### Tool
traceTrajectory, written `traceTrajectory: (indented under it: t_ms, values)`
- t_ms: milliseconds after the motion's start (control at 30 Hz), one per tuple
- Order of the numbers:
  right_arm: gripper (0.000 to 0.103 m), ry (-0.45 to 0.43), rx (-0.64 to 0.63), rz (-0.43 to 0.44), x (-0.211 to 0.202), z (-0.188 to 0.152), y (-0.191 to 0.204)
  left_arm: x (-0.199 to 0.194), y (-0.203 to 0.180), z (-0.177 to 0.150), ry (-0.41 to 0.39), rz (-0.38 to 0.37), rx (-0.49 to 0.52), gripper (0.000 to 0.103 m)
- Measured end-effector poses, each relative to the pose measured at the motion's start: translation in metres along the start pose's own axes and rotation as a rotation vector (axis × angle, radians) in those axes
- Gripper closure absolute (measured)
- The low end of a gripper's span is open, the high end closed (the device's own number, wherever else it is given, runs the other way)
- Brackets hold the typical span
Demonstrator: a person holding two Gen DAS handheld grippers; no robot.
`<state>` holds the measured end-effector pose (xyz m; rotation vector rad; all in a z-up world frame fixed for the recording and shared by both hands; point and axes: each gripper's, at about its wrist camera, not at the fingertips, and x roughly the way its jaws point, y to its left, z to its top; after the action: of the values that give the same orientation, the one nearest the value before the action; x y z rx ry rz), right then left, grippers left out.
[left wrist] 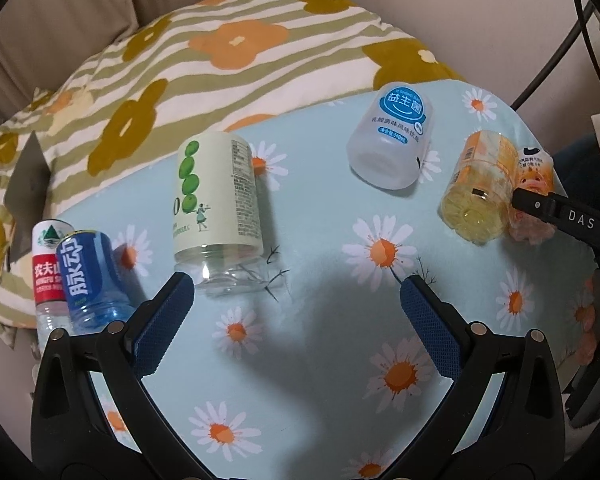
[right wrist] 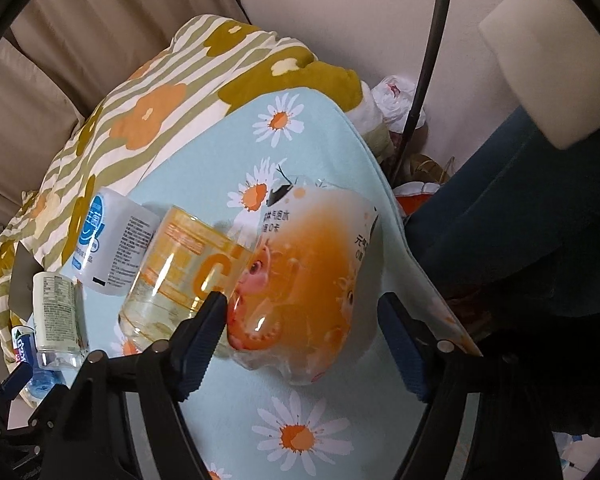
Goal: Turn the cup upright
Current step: 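Close the right gripper around the body of the orange cup, then lift the orange cup with the right gripper, set it down, open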
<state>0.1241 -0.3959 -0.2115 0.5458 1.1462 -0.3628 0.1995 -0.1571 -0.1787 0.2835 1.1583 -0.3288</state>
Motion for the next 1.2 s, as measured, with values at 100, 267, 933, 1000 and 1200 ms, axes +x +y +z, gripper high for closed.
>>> traceTrajectory:
  t_ms: [100, 267, 933, 1000, 1200]
  values:
    - [0.031, 0.001, -0.001, 0.001, 0.002, 0.001, 0.000, 0.002, 0.001, 0.001, 0.003, 0.000, -0.004, 0.000]
    - [0.045, 0.007, -0.014, 0.004, 0.006, 0.001, 0.003, 0.003, 0.002, -0.001, 0.006, 0.002, -0.010, 0.000]
    - [0.046, -0.066, -0.064, 0.020, -0.030, -0.010, 0.012, -0.028, 0.018, -0.028, -0.042, -0.007, -0.047, 0.000]
    - [0.046, -0.073, -0.091, 0.026, -0.041, -0.017, 0.017, -0.037, 0.022, -0.034, -0.057, -0.007, -0.057, 0.000]
    - [0.046, -0.105, -0.215, 0.028, -0.070, -0.044, 0.039, -0.064, 0.044, -0.067, -0.091, 0.007, -0.104, 0.000]
